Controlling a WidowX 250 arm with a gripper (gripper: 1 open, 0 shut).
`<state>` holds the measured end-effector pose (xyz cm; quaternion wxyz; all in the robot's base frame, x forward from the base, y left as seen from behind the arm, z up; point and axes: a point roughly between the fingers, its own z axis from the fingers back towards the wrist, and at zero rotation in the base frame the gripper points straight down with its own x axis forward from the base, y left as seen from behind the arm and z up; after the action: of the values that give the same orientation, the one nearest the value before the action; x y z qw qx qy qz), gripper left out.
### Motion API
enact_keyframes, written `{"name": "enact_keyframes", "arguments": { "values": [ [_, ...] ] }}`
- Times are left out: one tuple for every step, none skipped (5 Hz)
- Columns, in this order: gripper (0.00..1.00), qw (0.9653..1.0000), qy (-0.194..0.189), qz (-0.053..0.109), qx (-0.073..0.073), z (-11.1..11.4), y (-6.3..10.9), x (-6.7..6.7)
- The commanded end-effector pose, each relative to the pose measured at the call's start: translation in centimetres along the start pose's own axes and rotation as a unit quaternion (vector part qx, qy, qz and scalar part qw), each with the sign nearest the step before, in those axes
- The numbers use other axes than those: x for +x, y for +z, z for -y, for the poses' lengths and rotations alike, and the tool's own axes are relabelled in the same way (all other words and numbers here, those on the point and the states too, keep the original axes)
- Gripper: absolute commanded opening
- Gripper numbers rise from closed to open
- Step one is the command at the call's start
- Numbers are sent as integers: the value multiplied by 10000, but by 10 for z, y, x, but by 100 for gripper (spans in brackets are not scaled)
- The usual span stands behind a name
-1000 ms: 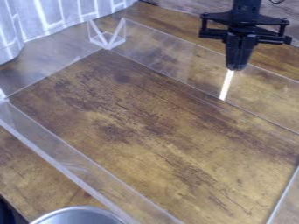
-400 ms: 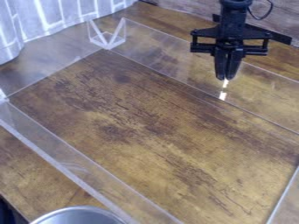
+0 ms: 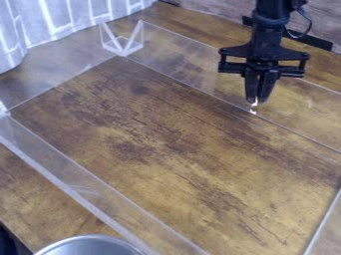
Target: Put the yellow object in the silver pot
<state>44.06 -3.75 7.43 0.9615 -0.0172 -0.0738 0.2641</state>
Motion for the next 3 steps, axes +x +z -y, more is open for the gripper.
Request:
{"name": "enact_keyframes", "arguments": {
  "values": [
    [0, 9989, 113, 401, -203, 1, 8, 6],
    [100, 9990, 158, 378, -172, -2, 14, 10],
    [100, 9990, 202, 362, -148, -5, 22, 15]
  ]
}}
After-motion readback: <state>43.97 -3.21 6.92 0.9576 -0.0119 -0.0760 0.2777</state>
